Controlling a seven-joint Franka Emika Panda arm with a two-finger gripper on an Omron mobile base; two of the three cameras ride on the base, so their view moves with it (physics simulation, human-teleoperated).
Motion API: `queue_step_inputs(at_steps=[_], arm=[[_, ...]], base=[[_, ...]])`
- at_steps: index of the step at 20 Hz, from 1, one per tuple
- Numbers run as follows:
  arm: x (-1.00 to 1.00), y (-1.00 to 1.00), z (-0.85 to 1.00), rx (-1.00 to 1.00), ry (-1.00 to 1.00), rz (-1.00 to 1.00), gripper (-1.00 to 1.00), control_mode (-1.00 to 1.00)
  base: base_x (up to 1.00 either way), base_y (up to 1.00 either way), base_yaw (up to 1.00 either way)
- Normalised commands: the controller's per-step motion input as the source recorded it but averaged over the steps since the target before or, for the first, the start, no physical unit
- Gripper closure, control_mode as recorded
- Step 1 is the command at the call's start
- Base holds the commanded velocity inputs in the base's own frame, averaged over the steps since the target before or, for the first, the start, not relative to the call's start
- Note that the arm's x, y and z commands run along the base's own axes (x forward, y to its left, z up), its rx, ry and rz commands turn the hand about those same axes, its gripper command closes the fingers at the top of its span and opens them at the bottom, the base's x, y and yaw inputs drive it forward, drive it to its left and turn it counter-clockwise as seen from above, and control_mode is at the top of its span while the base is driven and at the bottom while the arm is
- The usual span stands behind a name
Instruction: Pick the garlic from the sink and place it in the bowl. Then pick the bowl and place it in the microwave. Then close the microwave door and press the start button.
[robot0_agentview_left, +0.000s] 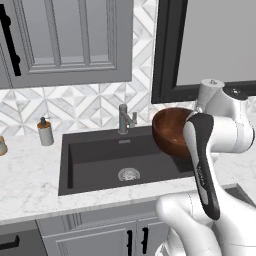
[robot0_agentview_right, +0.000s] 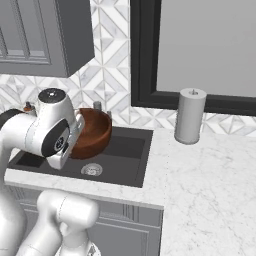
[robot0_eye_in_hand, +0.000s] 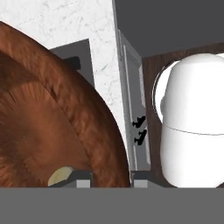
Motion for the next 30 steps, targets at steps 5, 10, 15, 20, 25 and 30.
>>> queue_step_inputs(at_steps=[5,10,15,20,25,30], arm=[[-0.17,-0.07,0.3,0.0,-0.04,-0.01,1.0,-1.0],[0.0,0.0,0.02,0.0,0.0,0.0,1.0,1.0],[0.0,0.0,0.0,0.0,0.0,0.0,1.0,1.0],[0.0,0.0,0.0,0.0,0.0,0.0,1.0,1.0],[0.0,0.0,0.0,0.0,0.0,0.0,1.0,1.0],[0.0,0.0,0.0,0.0,0.0,0.0,1.0,1.0]], base=[[0.0,0.0,0.0],[-0.39,0.32,0.19],[-0.39,0.96,0.53],[0.0,1.0,0.67],[0.0,1.0,0.71],[0.0,0.99,0.72]])
